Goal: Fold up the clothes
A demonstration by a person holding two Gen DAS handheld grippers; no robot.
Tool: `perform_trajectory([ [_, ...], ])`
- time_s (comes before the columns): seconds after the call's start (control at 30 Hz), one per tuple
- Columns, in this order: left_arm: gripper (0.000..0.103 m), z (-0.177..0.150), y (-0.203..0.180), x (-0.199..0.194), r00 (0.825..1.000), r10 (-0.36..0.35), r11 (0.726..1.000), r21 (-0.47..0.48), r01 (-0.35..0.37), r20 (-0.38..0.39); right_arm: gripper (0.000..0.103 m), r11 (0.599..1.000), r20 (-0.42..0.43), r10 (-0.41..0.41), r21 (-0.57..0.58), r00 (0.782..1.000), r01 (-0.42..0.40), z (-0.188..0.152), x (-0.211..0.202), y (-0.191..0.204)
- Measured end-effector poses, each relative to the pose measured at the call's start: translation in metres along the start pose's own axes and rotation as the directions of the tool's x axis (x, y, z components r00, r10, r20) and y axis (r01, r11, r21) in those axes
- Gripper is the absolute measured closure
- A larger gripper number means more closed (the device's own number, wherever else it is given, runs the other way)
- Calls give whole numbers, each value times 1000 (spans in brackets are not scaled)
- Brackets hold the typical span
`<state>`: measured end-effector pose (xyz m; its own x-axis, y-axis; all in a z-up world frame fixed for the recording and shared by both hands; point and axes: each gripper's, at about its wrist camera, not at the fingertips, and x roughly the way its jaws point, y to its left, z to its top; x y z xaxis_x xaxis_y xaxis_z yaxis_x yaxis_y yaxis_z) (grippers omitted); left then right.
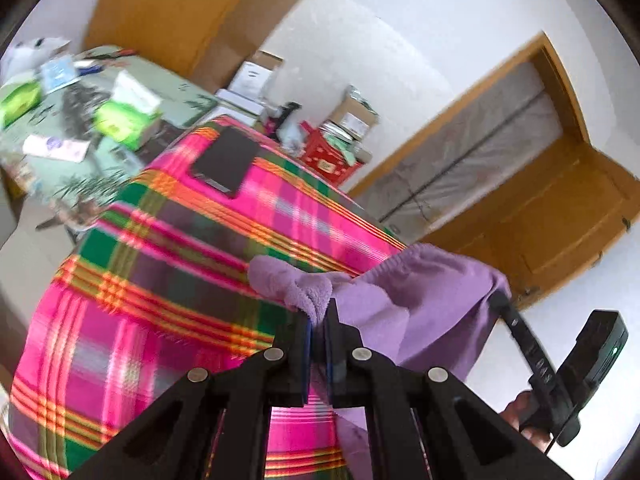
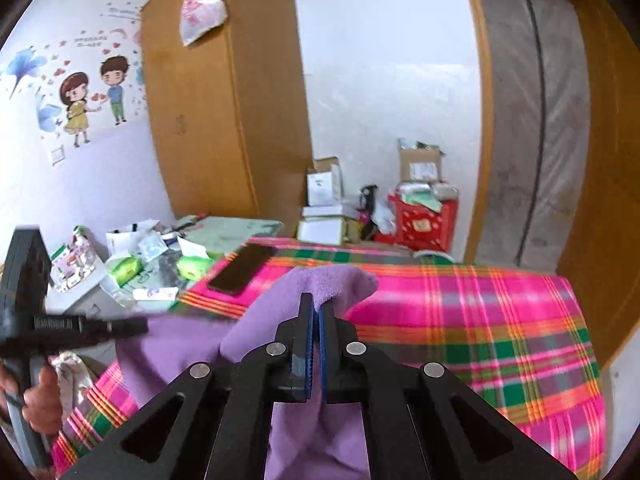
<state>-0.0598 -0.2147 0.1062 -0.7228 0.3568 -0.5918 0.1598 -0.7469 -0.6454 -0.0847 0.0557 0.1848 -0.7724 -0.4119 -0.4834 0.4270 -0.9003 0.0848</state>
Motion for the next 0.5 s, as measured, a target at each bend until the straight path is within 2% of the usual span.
perform_trajectory([
  [0.27, 98, -18, 47, -15, 998, 58, 994, -95, -55, 28, 101, 996, 33, 83, -21, 996, -83, 31, 44, 35],
  [0.4, 98, -27, 66, -18, 995, 96, 988, -124, -93, 18, 100, 987, 5, 163, -3, 987, -163, 36, 71, 51],
  [0.5, 98, -36, 82, -17, 992, 126, 979, -164, -124, 2, 100, 980, -50, 196, -7, 979, -197, 27, 95, 65],
])
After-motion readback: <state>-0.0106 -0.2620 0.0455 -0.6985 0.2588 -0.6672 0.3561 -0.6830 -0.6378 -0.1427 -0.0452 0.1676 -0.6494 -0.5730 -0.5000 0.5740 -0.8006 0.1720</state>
